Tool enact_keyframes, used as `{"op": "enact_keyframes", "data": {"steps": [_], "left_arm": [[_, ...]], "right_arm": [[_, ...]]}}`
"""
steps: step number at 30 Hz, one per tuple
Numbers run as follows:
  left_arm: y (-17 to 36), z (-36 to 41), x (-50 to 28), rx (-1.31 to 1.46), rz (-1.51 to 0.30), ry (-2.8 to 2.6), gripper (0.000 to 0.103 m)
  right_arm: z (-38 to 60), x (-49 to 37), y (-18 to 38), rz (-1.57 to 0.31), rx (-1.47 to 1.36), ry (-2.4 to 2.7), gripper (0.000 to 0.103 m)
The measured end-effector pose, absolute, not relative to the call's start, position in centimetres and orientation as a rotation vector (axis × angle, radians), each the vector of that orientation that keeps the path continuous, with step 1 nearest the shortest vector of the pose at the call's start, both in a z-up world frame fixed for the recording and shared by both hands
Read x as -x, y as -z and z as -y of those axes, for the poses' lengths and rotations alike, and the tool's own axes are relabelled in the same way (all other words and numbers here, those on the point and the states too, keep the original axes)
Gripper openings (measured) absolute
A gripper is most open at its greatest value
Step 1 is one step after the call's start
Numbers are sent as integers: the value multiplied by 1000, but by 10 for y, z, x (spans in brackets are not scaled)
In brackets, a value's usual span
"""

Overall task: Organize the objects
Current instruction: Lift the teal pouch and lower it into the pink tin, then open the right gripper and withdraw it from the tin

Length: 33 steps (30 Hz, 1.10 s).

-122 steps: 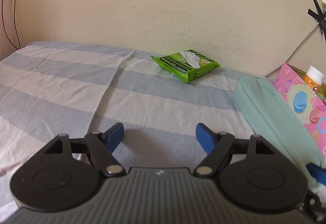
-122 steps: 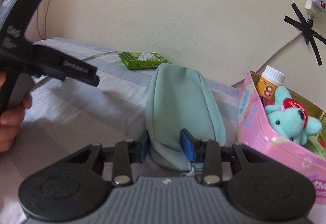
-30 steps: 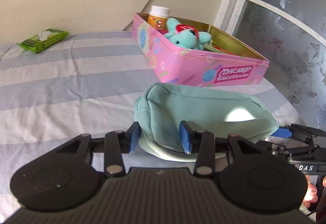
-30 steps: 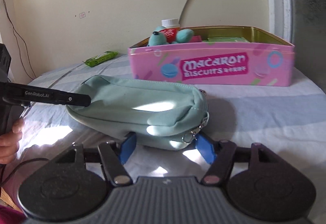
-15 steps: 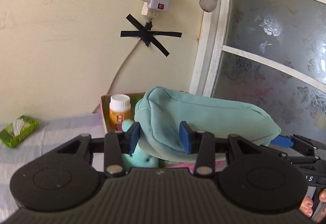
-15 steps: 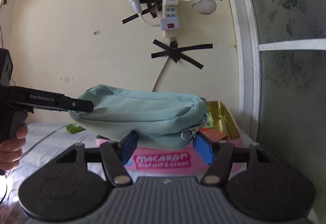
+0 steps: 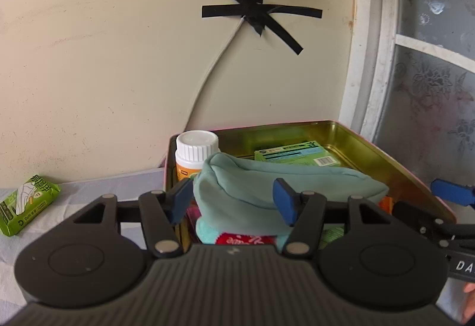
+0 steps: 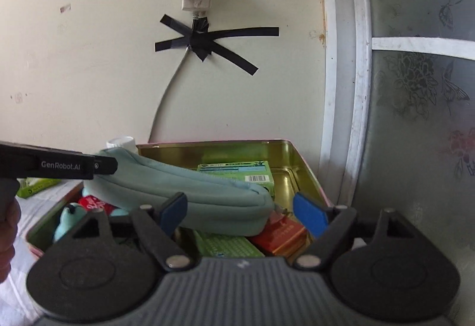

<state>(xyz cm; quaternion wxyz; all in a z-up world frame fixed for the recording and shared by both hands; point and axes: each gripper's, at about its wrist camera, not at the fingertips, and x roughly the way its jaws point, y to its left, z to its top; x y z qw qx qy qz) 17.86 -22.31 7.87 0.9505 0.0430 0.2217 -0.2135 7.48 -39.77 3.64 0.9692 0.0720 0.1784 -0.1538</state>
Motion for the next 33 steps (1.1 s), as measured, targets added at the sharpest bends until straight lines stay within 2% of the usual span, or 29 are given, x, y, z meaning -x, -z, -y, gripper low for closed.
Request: {"op": "enact_keyframes", "data": {"steps": [8, 14, 20, 33], "left_arm": [[-85, 207, -102, -148, -387, 476, 64], [-71, 178, -71, -130, -437, 469, 64], [-45, 141, -65, -131, -505, 404, 64], [-9, 42, -102, -101, -623, 183, 64]], "right_arm": [[353, -18, -35, -258, -200, 314, 81], [320, 11, -32, -254, -232, 312, 84], [287, 13, -17, -368, -238, 222, 83], [193, -59, 8, -604, -147, -47, 80]]}}
